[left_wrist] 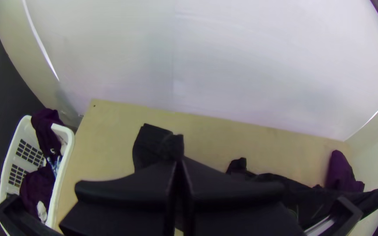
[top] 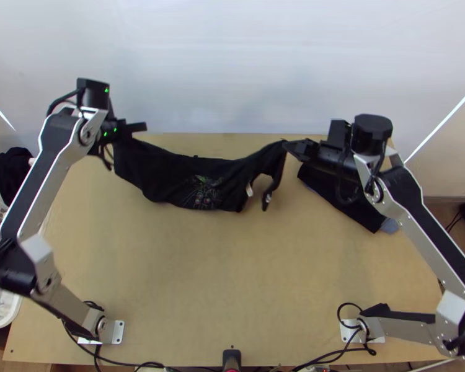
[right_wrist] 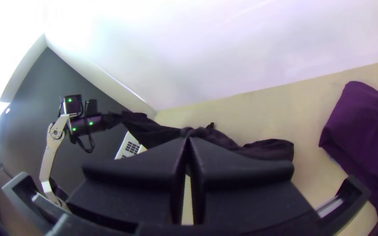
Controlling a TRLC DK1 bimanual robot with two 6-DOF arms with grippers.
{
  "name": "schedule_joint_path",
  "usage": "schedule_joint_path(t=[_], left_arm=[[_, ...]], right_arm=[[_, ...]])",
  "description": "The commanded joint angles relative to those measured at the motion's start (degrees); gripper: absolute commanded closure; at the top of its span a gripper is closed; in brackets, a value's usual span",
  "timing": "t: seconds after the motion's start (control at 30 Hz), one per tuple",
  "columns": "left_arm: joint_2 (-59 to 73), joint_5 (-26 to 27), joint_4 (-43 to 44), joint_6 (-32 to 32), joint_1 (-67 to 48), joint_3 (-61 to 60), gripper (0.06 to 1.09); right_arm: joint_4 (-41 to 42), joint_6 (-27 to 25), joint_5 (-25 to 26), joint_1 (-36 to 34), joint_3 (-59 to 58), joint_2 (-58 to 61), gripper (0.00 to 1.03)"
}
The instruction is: Fold the t-shirt
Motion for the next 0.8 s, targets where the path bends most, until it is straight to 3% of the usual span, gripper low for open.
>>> schedule_joint_path(t=[0.0,0.3,0.53,0.77], left_arm=[[-7.58,-1.00,0.07,-2.08,-0.41,-15.36,1.05],[-7.05,-5.83,2.97,-2.60,3.11,-28.02,1.05],[-5.03,-5.92,5.69,-1.99,6.71,-28.81,1.05],[-1.87,-5.83,10.00,-0.41,10.40,-25.64,1.05]], right_arm=[[0.31,0.18,5.41,-0.54,-9.76,-6.29,1.00],[-1.19,-0.61,10.07,-0.63,-21.45,-13.76,1.00],[-5.49,-1.05,11.74,0.08,-30.59,-20.71,1.00],[-8.57,-5.09,12.97,0.52,-36.04,-24.22,1.00]])
